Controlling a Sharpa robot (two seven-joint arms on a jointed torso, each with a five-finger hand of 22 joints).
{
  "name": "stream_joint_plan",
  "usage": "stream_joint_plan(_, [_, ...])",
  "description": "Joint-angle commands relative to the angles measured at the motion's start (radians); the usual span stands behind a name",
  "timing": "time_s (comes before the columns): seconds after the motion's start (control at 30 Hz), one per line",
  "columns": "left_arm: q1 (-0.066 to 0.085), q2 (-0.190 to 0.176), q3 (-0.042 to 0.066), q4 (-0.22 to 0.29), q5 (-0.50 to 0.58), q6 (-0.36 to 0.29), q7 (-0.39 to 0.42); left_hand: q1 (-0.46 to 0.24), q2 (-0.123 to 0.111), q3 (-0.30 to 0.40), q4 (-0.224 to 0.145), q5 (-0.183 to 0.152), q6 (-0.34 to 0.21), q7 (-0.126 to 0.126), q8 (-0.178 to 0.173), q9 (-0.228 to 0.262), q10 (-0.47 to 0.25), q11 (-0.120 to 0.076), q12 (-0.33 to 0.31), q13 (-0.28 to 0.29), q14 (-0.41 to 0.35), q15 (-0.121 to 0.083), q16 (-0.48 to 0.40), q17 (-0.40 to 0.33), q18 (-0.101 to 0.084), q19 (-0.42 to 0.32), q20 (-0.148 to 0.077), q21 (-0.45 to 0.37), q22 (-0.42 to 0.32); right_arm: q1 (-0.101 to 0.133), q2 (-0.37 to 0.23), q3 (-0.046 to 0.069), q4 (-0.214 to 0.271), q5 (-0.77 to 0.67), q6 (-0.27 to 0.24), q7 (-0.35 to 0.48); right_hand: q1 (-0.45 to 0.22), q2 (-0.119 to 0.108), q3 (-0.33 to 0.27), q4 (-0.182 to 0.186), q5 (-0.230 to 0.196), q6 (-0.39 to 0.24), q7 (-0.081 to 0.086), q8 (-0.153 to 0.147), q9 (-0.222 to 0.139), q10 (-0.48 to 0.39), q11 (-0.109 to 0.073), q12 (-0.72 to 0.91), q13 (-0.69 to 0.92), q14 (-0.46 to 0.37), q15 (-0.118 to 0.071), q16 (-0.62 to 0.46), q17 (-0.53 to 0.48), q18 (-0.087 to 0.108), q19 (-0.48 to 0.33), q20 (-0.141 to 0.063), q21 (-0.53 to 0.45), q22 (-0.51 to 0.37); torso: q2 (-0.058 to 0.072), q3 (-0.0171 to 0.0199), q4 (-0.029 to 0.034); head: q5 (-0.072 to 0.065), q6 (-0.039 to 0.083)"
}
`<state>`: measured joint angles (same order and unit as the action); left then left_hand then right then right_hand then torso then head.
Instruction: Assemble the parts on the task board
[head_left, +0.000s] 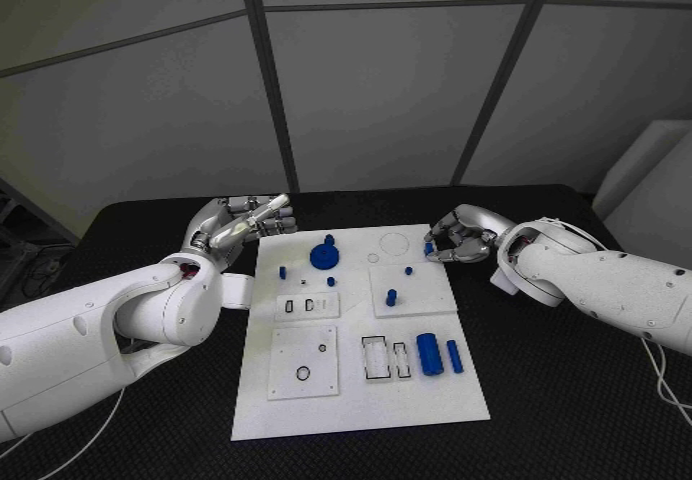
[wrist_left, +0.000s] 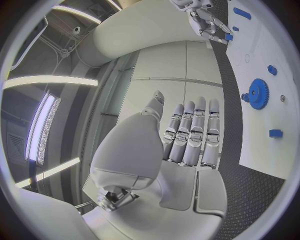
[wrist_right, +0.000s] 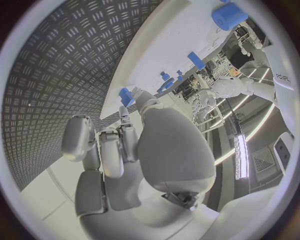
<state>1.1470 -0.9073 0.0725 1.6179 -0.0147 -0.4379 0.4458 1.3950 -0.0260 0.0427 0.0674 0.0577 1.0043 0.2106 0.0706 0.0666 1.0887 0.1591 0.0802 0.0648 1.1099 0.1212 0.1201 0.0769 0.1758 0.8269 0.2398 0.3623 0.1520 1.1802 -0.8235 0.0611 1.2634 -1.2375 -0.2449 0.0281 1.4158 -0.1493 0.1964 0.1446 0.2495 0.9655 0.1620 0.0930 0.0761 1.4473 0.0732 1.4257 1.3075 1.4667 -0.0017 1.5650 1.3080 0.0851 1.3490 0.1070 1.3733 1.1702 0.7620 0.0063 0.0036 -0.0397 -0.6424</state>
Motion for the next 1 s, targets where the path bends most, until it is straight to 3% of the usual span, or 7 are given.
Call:
stream_joint_plan(0.03, [0.001, 0.000, 0.001, 0.001, -0.008, 0.010, 0.004, -0.003, 0.007, 0.000, -0.004, -0.006, 0.006, 0.003, -0.002, 0.000, 0.009, 0.001, -0.003, 0.001, 0.008, 0.001, -0.005, 0.001, 0.008, 0.009, -0.001, 0.007, -0.001, 0.001, 0.002, 0.000, -0.004, -0.004, 0.014, -0.006, 0.001, 0.007, -0.001, -0.002, 0.007, 0.007, -0.002, 0.006, 0.001, 0.004, 0.000, 0.007, 0.096, 0.104, 0.002, 0.006, 0.263, -0.005, 0.004, 0.001, 0.004, 0.001, 0.000, 0.0007, -0.0002, -0.001, 0.000])
stream_joint_plan(0.33, [0.001, -0.002, 0.001, 0.002, -0.008, 0.010, 0.003, -0.003, 0.007, 0.000, -0.004, -0.006, 0.006, 0.003, -0.002, 0.000, 0.009, 0.001, -0.003, 0.001, 0.008, 0.001, -0.005, 0.001, 0.008, 0.009, -0.001, 0.007, -0.001, 0.001, 0.007, 0.000, -0.009, -0.017, 0.013, -0.016, 0.004, 0.026, 0.009, -0.005, 0.009, 0.023, -0.003, 0.009, 0.001, 0.006, -0.001, 0.009, 0.099, 0.104, 0.002, 0.006, 0.263, -0.006, 0.008, 0.001, 0.007, 0.006, 0.001, 0.0009, 0.0004, -0.003, -0.004])
stream_joint_plan(1.0, [0.001, -0.003, 0.001, 0.007, -0.008, 0.010, 0.002, -0.001, 0.009, 0.001, -0.006, -0.006, 0.007, 0.003, -0.003, 0.000, 0.009, 0.002, -0.004, 0.000, 0.009, 0.001, -0.006, 0.001, 0.008, 0.009, -0.002, 0.007, -0.001, 0.001, 0.025, 0.000, -0.020, -0.020, 0.012, -0.030, -0.001, 0.042, 0.022, -0.006, 0.001, 0.055, -0.011, 0.019, 0.002, 0.009, -0.006, 0.013, 0.104, 0.104, -0.002, 0.006, 0.263, -0.007, 0.011, -0.002, 0.010, 0.012, 0.000, 0.0015, 0.0002, -0.003, -0.010])
